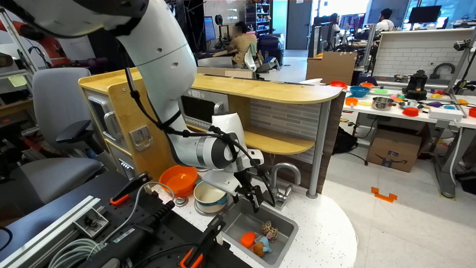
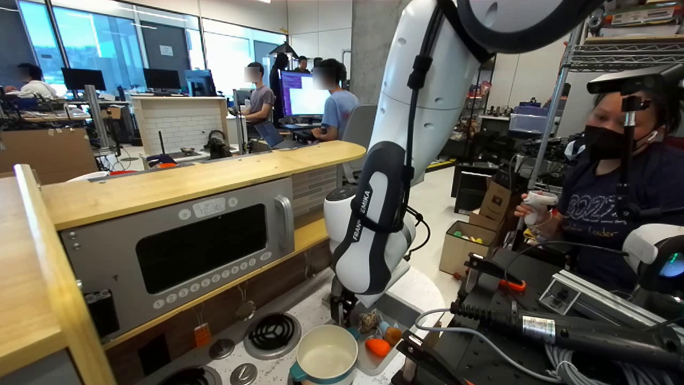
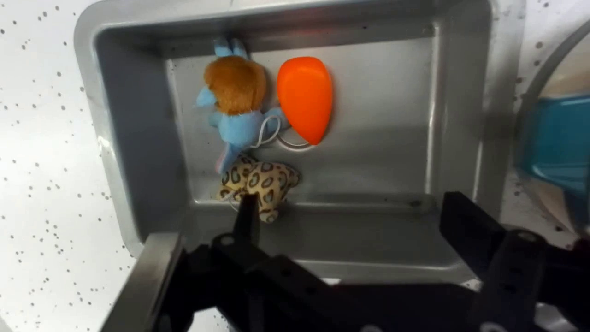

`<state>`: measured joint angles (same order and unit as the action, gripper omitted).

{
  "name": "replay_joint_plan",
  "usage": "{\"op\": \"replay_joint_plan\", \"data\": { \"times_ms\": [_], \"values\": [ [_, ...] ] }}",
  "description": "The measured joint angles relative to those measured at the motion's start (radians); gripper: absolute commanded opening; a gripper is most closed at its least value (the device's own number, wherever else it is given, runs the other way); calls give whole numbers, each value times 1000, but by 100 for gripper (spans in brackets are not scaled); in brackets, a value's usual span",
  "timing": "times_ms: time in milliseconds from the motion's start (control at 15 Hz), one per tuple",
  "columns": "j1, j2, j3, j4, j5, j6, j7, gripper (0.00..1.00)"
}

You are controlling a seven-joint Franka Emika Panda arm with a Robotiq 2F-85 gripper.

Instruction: Move the orange object from the orange plate into the sink

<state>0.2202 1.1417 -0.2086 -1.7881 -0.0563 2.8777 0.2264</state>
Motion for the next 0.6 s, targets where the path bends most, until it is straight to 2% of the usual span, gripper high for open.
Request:
{"op": "replay_joint_plan", "data": {
  "times_ms": [600],
  "values": [
    [25,-279,5,-310,-6,63,-79,100]
  ]
}}
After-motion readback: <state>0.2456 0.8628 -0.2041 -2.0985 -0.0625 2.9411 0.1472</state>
